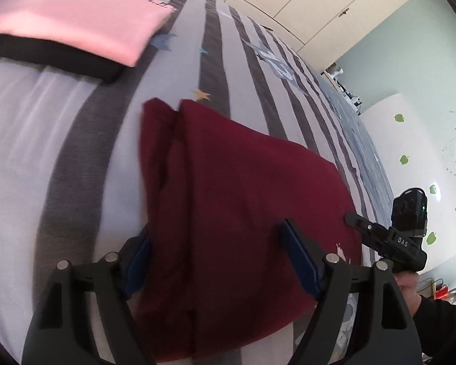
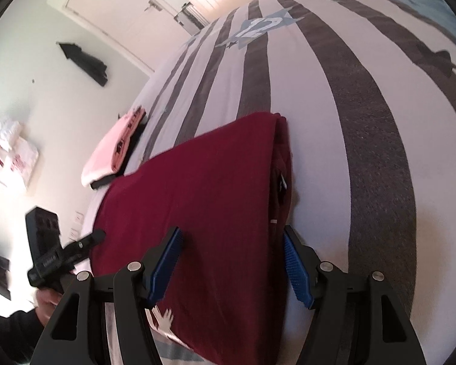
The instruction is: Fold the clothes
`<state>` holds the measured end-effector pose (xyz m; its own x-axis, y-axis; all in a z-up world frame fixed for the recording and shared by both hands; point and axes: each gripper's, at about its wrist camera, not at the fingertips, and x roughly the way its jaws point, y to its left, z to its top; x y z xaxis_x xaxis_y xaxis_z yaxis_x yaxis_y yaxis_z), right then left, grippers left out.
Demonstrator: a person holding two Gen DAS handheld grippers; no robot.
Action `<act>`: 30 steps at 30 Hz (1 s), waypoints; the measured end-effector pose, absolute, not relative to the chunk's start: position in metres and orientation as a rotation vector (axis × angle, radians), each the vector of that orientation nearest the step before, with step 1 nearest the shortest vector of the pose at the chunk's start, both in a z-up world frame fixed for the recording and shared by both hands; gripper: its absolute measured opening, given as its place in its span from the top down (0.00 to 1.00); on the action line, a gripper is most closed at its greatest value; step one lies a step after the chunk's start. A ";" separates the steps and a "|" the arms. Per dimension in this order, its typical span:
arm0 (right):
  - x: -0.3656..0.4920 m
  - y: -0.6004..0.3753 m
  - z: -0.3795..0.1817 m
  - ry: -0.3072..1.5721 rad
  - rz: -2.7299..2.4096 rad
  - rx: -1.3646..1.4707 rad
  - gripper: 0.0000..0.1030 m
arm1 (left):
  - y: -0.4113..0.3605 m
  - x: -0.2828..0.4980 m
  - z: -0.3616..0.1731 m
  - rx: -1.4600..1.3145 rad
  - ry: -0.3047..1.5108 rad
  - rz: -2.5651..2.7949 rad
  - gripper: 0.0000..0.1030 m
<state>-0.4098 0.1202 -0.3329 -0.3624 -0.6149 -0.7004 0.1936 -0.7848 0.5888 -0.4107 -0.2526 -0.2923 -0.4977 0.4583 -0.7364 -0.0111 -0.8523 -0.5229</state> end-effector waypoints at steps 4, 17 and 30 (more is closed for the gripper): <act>-0.415 0.114 -0.334 -0.531 -2.165 1.379 0.42 | -0.244 -0.405 -0.288 -1.388 -0.671 2.407 0.46; -0.406 0.104 -0.309 -0.436 -2.242 1.404 0.86 | -0.246 -0.396 -0.262 -1.339 -0.611 2.451 0.78; -0.442 0.020 -0.196 -0.447 -2.346 1.198 0.87 | -0.361 -0.444 -0.173 -1.169 -0.581 2.530 0.79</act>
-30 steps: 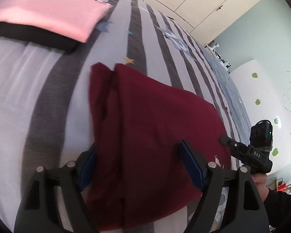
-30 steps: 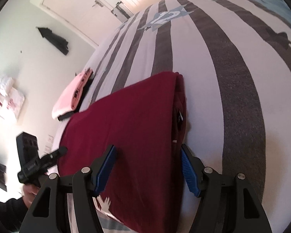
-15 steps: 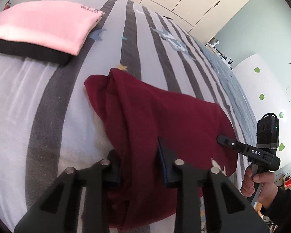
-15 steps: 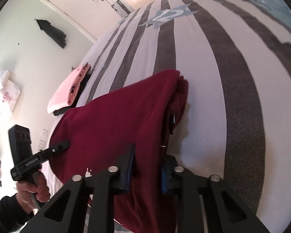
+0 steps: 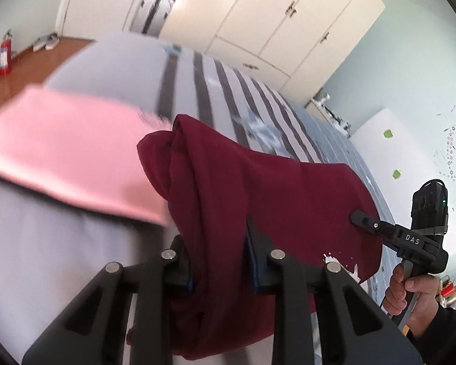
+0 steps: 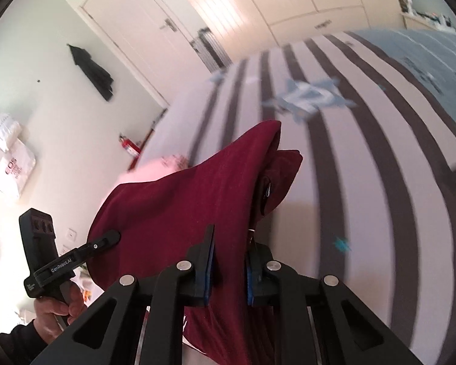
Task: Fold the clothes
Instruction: 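Lift the folded shirt with both grippers and carry it onto the pink garment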
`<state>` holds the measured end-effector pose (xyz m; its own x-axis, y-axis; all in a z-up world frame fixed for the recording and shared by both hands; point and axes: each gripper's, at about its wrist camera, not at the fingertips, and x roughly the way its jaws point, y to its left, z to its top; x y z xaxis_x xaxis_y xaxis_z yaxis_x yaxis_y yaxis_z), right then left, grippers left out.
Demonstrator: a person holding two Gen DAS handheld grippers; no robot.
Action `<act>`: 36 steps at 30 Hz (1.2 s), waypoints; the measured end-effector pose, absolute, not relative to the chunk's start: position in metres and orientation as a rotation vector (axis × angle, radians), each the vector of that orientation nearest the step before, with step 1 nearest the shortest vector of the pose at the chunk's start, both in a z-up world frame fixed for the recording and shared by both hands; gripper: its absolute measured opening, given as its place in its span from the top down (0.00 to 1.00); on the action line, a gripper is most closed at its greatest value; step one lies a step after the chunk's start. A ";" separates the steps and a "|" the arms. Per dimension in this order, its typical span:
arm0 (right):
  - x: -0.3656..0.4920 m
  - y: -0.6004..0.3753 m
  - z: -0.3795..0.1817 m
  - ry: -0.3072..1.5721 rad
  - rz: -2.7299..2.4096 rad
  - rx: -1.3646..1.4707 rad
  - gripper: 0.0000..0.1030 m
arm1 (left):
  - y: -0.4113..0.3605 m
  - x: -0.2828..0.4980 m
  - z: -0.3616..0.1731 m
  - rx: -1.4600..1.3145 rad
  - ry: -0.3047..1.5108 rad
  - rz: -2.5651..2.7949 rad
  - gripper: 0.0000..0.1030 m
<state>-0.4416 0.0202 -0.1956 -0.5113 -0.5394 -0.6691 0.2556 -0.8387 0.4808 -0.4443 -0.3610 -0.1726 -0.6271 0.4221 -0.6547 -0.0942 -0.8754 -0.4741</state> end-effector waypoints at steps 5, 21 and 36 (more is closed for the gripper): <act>-0.495 -0.071 -0.175 -0.465 -2.310 1.129 0.87 | -0.433 -0.504 -0.151 -1.181 -0.486 2.606 0.79; -0.582 -0.231 -0.240 -0.575 -2.187 1.291 0.87 | -0.571 -0.586 -0.205 -1.376 -0.529 2.594 0.79; -0.601 -0.247 -0.288 -0.451 -2.169 1.412 0.82 | -0.578 -0.574 -0.246 -1.430 -0.491 2.674 0.48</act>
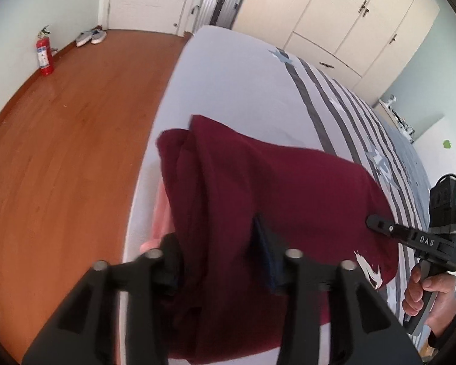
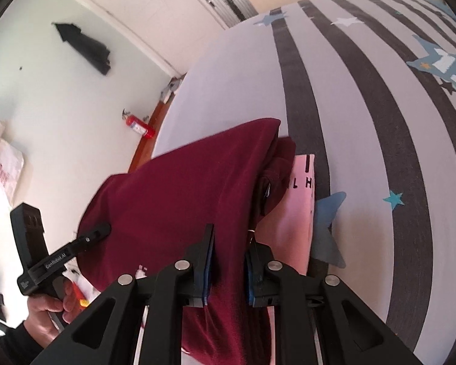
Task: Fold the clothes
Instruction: 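Lift the folded shirt with both grippers and carry it onto the pink garment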
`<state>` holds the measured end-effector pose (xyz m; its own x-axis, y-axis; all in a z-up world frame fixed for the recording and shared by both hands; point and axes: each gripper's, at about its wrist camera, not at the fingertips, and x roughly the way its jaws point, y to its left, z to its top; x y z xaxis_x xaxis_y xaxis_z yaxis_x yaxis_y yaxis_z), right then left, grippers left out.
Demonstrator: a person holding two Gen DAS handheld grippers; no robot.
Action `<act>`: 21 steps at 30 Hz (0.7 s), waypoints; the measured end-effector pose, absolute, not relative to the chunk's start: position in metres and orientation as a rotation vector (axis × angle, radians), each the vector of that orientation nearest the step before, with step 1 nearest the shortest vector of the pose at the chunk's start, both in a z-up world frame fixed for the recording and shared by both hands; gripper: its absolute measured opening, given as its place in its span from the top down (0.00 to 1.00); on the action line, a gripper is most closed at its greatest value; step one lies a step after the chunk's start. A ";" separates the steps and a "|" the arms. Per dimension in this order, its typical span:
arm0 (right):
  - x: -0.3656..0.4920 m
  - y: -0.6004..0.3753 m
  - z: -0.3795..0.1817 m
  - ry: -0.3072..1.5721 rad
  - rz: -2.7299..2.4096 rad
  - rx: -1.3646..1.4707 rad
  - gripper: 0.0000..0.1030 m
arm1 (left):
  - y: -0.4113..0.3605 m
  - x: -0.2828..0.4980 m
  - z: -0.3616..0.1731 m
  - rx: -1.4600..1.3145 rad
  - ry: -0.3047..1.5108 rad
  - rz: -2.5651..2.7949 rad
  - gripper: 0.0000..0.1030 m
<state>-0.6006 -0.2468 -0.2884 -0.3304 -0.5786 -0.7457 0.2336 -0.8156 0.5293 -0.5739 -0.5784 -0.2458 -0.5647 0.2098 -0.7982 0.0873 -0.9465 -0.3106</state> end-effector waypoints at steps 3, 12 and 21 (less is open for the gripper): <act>-0.602 -0.241 -0.288 -0.422 -2.186 1.401 0.78 | -0.578 -0.564 -0.236 -1.406 -0.391 2.782 0.36; -0.593 -0.234 -0.288 -0.165 -2.338 1.344 0.72 | -0.559 -0.545 -0.230 -1.365 -0.050 2.936 0.40; -0.573 -0.248 -0.261 0.074 -2.517 1.214 0.72 | -0.553 -0.533 -0.210 -1.269 -0.008 3.046 0.68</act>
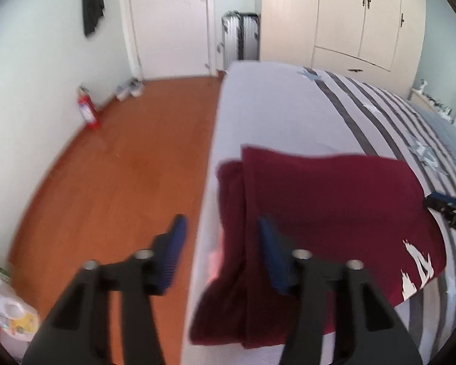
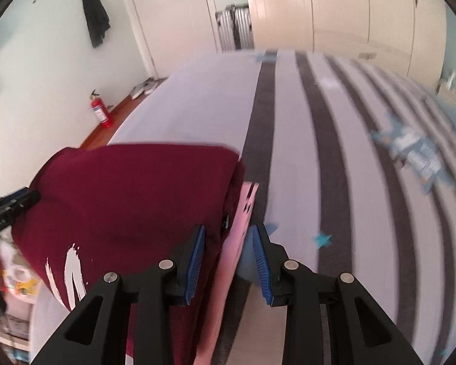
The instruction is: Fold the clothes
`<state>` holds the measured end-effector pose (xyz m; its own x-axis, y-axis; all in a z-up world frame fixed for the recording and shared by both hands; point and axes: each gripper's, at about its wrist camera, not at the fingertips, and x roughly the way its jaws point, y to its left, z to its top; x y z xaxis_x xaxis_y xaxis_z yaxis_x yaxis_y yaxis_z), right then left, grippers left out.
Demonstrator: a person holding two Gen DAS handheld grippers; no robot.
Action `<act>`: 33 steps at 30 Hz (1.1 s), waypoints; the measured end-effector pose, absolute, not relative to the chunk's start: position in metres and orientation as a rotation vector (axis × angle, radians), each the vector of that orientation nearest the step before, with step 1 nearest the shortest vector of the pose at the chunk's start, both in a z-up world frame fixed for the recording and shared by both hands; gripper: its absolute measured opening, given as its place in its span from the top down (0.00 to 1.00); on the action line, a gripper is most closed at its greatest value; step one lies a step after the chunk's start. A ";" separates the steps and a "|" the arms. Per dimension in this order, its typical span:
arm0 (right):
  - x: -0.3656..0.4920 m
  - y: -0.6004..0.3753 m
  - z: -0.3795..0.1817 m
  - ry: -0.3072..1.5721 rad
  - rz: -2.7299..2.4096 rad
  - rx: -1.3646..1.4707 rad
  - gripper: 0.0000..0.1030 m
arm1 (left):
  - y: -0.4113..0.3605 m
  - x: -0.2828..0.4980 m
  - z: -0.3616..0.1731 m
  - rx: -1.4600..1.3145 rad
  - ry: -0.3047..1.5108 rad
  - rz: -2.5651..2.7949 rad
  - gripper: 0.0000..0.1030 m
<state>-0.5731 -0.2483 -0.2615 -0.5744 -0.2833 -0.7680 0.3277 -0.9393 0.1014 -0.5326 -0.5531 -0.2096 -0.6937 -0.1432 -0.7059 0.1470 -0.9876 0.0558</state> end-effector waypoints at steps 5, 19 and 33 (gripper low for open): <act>-0.582 -0.274 -0.240 0.057 -2.468 1.109 0.72 | -0.520 -0.554 -0.187 1.144 -0.065 -2.874 0.84; -0.606 -0.332 -0.268 0.072 -2.362 1.122 0.74 | -0.515 -0.593 -0.224 1.262 0.055 -2.817 0.93; -0.620 -0.295 -0.279 0.016 -2.422 1.149 0.74 | -0.558 -0.595 -0.252 1.292 0.184 -2.706 0.91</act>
